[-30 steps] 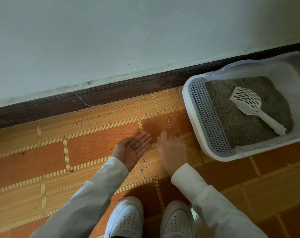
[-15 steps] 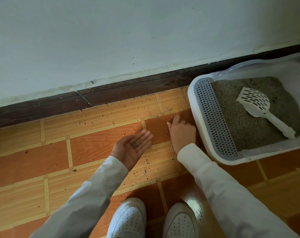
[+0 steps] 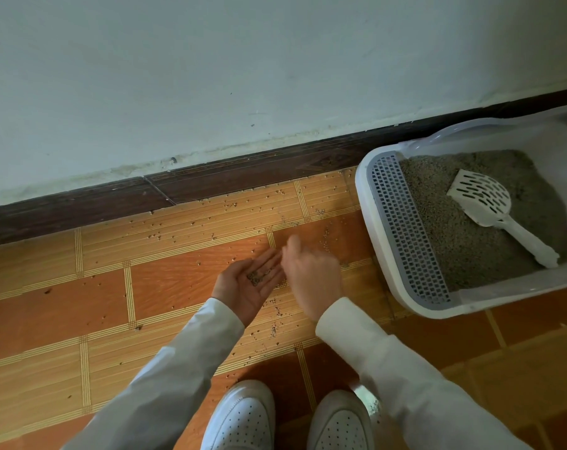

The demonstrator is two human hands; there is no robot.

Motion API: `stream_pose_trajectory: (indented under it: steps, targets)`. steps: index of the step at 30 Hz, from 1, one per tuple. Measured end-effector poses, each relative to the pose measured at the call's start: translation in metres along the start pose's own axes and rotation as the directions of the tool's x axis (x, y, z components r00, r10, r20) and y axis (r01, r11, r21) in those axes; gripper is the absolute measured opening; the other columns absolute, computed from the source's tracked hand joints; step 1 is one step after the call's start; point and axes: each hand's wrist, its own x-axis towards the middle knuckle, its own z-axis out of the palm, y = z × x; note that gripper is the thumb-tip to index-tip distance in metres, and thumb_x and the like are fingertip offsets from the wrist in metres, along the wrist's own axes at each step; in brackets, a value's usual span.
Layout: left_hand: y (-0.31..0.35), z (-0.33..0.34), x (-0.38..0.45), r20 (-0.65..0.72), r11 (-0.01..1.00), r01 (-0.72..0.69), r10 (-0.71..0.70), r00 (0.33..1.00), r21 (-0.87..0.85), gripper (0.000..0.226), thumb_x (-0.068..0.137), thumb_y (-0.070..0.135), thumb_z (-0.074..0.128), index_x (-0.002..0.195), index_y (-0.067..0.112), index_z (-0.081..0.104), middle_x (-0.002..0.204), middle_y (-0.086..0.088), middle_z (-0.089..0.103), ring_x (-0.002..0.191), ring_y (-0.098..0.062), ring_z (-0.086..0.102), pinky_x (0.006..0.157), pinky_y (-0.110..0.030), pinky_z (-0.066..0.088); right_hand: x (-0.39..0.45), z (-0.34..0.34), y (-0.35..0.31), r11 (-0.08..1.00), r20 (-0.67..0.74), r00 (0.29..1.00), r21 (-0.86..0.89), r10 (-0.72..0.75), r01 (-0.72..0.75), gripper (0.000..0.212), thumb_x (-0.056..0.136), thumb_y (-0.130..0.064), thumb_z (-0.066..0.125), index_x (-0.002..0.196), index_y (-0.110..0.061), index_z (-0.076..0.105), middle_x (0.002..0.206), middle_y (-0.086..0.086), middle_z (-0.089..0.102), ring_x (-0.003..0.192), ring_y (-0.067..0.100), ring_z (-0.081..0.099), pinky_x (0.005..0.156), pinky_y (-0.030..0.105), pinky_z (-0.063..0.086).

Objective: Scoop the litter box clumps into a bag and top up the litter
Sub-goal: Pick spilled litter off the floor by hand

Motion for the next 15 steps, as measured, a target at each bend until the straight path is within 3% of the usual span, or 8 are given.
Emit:
stream_pose_trajectory:
  steps: [2,4,7,9,11,15]
  targets:
    - [-0.002,0.001,0.001,-0.037,1.0,-0.011,0.011,0.999,0.022,0.033,0.095,0.016,0.038,0.102,-0.002,0.064,0.09,-0.012,0.072,0.077,-0.022,0.07,0.07,-0.029,0.057,-0.005,-0.007,-0.018,0.996,-0.028,0.998,0.065,-0.056,0.057,0.018,0.092,-0.026,0.057,0.081,-0.013,0.064,0.048,-0.007,0.051,0.034,0.008,0.044,0.035,0.019,0.024]
    - [-0.003,0.002,0.001,-0.03,0.999,-0.011,0.012,0.999,0.034,0.036,0.095,0.017,0.037,0.101,-0.002,0.067,0.093,-0.013,0.073,0.081,-0.021,0.07,0.071,-0.028,0.057,-0.009,-0.011,-0.027,0.994,-0.035,0.998,0.091,-0.05,0.053,0.013,0.089,-0.025,0.062,0.087,-0.012,0.066,0.049,-0.004,0.055,0.036,0.01,0.048,0.034,0.02,0.028]
    - [-0.001,0.002,0.0,0.011,1.0,0.0,0.0,1.0,0.003,0.04,0.095,0.015,0.036,0.097,-0.005,0.07,0.099,-0.017,0.071,0.089,-0.026,0.07,0.078,-0.035,0.058,-0.004,-0.007,-0.011,0.982,0.002,0.996,0.163,0.092,-0.091,0.012,0.092,-0.025,0.061,0.088,-0.015,0.058,0.043,-0.009,0.041,0.031,0.009,0.032,0.033,0.017,0.02]
    - [0.002,0.002,-0.002,0.046,1.0,0.014,-0.013,0.999,-0.018,0.041,0.096,0.015,0.034,0.107,-0.009,0.065,0.112,-0.022,0.066,0.106,-0.032,0.064,0.088,-0.043,0.053,0.0,0.003,0.014,0.974,0.07,0.977,0.097,0.201,-0.207,0.018,0.095,-0.03,0.054,0.095,-0.012,0.053,0.045,-0.008,0.038,0.032,0.009,0.03,0.034,0.016,0.021]
    - [0.004,0.001,-0.004,0.066,0.999,0.022,-0.019,0.998,-0.038,0.041,0.097,0.015,0.032,0.108,-0.01,0.062,0.117,-0.024,0.063,0.11,-0.034,0.061,0.091,-0.045,0.05,0.001,0.014,0.037,0.962,0.116,0.955,-0.03,0.272,-0.271,0.027,0.096,-0.035,0.051,0.103,-0.009,0.05,0.048,-0.005,0.042,0.035,0.011,0.035,0.036,0.018,0.026]
    - [0.005,0.0,-0.006,0.071,0.999,0.03,-0.027,0.997,-0.042,0.042,0.097,0.015,0.032,0.106,-0.011,0.064,0.119,-0.025,0.062,0.111,-0.035,0.061,0.092,-0.046,0.049,0.003,0.03,0.052,0.947,0.171,0.942,-0.199,0.288,-0.253,0.032,0.097,-0.04,0.043,0.106,-0.009,0.046,0.052,-0.001,0.048,0.038,0.014,0.038,0.04,0.022,0.025]
